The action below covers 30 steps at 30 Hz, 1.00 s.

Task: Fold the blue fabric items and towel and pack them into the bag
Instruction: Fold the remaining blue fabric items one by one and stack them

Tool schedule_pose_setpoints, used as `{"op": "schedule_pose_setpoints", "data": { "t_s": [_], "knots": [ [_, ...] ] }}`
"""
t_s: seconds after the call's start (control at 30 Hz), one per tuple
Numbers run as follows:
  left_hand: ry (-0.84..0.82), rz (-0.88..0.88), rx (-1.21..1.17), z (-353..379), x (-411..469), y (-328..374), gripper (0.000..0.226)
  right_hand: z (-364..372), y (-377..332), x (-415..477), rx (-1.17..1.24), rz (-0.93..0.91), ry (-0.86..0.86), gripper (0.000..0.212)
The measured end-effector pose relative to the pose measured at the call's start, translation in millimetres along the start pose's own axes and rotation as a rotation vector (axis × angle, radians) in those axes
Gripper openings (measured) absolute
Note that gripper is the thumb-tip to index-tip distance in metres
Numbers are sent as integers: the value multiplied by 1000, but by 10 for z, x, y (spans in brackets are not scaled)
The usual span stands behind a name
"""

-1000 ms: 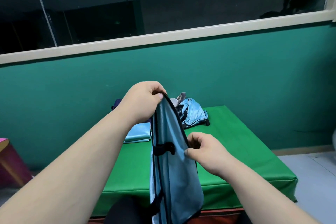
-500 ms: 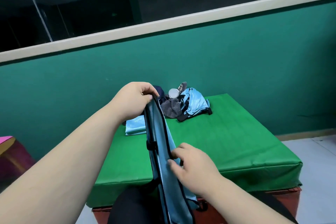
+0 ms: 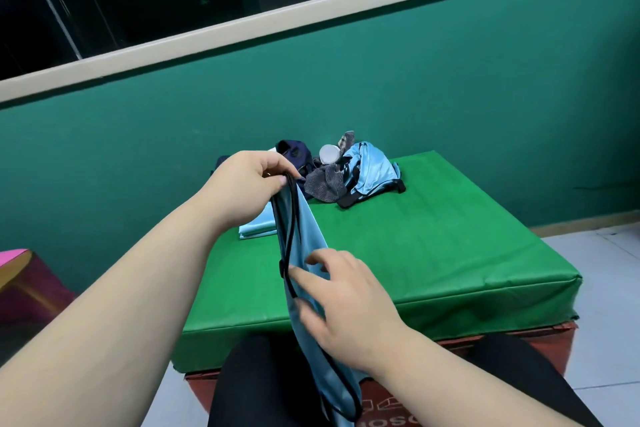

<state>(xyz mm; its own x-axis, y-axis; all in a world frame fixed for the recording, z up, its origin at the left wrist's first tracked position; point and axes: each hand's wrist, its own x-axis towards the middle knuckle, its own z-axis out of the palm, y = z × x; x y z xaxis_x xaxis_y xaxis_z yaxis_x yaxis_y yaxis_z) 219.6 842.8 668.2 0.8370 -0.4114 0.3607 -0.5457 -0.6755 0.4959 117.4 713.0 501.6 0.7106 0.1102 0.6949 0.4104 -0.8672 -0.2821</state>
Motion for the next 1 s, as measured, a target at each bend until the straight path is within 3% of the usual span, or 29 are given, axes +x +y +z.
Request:
{"op": "schedule_pose_setpoints", "data": {
  "t_s": [0.33, 0.57, 0.8, 1.0],
  "knots": [
    [-34, 23, -26, 48, -85, 16, 28, -67, 7, 49, -101, 118, 31, 38],
    [-45, 33, -10, 48, -120, 38, 28, -149, 115, 141, -57, 22, 152, 49],
    [-92, 31, -46, 61, -177, 59, 25, -231, 225, 426, 80, 78, 267, 14],
    [-109, 45, -11, 106, -233, 78, 19, -291, 136, 534, 122, 205, 222, 18]
  ]
}}
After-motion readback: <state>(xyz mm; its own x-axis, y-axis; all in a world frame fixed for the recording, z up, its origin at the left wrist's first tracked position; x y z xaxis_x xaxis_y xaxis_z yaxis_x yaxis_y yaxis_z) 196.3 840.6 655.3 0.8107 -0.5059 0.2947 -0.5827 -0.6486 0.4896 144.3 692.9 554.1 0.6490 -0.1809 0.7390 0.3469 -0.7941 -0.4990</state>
